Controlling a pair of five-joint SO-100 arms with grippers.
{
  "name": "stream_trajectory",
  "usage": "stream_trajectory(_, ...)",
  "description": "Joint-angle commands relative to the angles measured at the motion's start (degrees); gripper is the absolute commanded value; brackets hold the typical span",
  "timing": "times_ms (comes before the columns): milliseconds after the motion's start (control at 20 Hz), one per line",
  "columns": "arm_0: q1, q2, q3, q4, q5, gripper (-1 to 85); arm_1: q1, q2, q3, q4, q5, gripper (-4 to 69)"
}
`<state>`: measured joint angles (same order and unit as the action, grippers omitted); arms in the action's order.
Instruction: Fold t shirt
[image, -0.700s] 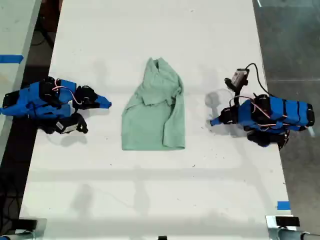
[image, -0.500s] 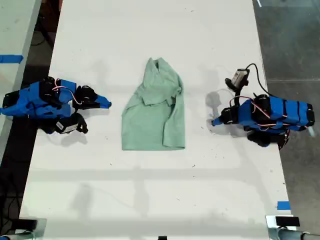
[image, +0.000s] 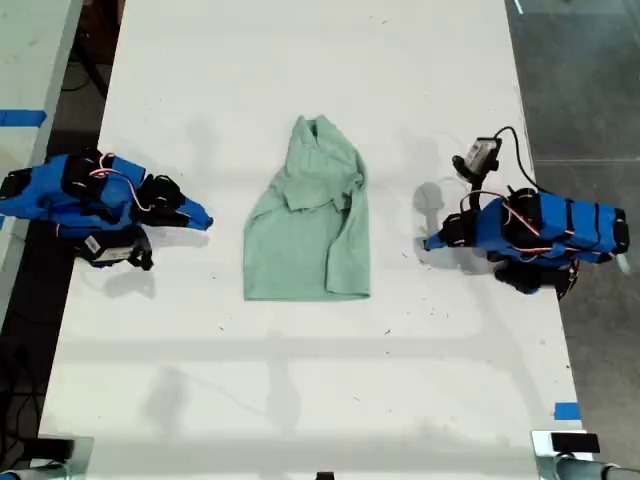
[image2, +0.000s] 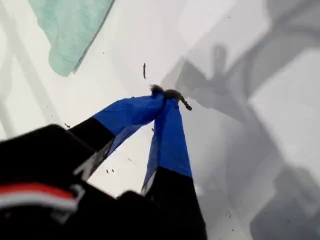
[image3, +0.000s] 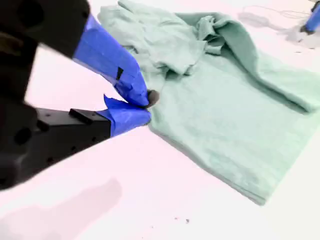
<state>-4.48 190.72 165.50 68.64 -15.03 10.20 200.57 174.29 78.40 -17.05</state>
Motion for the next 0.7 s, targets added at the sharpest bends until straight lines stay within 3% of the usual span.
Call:
stream_trajectory(0,4.66,-18.72,-18.19,3.25,-1.76,0.1,0.70,0.70,2.72,0.09,0.18,-1.8)
stream_trajectory(200,3.96,-47.02,-35.77,6.68,3.34,3.5,0.79,0.70,2.72,0.09,-0.09,-1.8)
stream_trajectory(250,3.34,-53.35,-39.20,5.89,6.42,11.0,0.79,0.70,2.72,0.09,-0.09,-1.8)
stream_trajectory(350,1.58,-63.90,-44.65,5.01,9.93,15.4,0.79,0.70,2.72,0.09,-0.09,-1.8)
stream_trajectory(650,-2.11,-81.65,-45.79,-4.92,15.91,16.6,0.70,0.70,2.72,0.09,-0.18,-1.8)
